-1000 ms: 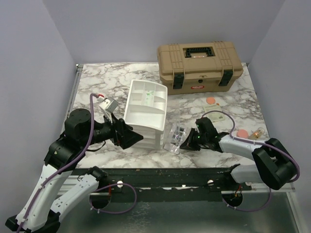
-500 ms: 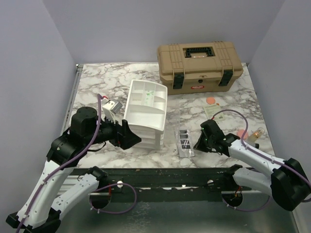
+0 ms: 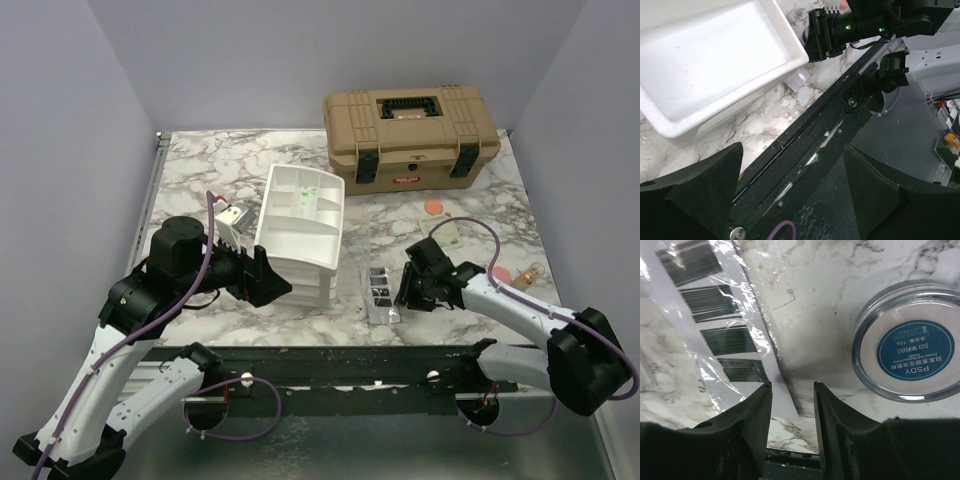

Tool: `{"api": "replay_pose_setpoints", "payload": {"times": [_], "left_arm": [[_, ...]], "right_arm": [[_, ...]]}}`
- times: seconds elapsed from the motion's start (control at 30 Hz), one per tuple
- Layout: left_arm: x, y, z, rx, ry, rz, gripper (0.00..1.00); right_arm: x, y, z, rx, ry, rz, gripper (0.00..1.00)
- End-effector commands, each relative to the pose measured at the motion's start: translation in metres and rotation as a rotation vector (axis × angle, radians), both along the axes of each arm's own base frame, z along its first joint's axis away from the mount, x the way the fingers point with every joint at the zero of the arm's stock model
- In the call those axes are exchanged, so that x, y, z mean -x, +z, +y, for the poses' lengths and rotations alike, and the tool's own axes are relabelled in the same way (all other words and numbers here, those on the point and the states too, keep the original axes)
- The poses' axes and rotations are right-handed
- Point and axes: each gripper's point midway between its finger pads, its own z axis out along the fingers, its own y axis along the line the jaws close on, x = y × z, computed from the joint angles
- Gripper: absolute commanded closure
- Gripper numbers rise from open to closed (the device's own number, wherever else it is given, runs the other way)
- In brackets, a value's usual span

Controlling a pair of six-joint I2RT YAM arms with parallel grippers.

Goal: Organize the makeup
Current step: Pick up the makeup tool from the center of the board.

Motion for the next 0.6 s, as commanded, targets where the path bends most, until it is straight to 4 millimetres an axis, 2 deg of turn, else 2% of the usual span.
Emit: {"api": "replay_pose_setpoints", "payload": {"times": [0.0,0.2,0.37,0.43,0.5,0.57], "left_arm": [[-0.008,0.000,0.003,-0.032,0.018,-0.027,0.17],[-0.011,-0.005,0.004,-0.053,0.026,-0.026,0.17],[-0.015,-0.012,0.006,-0.075,0.036,-0.027,0.17],[-0.016,-0.012,0.006,-0.080,0.038,-0.030,0.17],[-0.017,-0.013,0.007,-0.083,0.042,-0.033,0.17],[-0.017,-0.014,0.008,-0.086,0.045,-0.034,0.17]], "right_arm": [[0.007,-0.010,0.004,0.017,0.063,0.063,0.55],[0.010,-0.022,0.003,0.099,0.096,0.102,0.55],[0.018,-0.033,0.013,0.177,0.138,0.133,0.55],[0.025,-0.042,0.007,0.229,0.121,0.166,0.56],[0.031,-0.053,0.000,0.264,0.099,0.198,0.64],[0.034,-0.061,-0.005,0.281,0.077,0.209,0.79]]}}
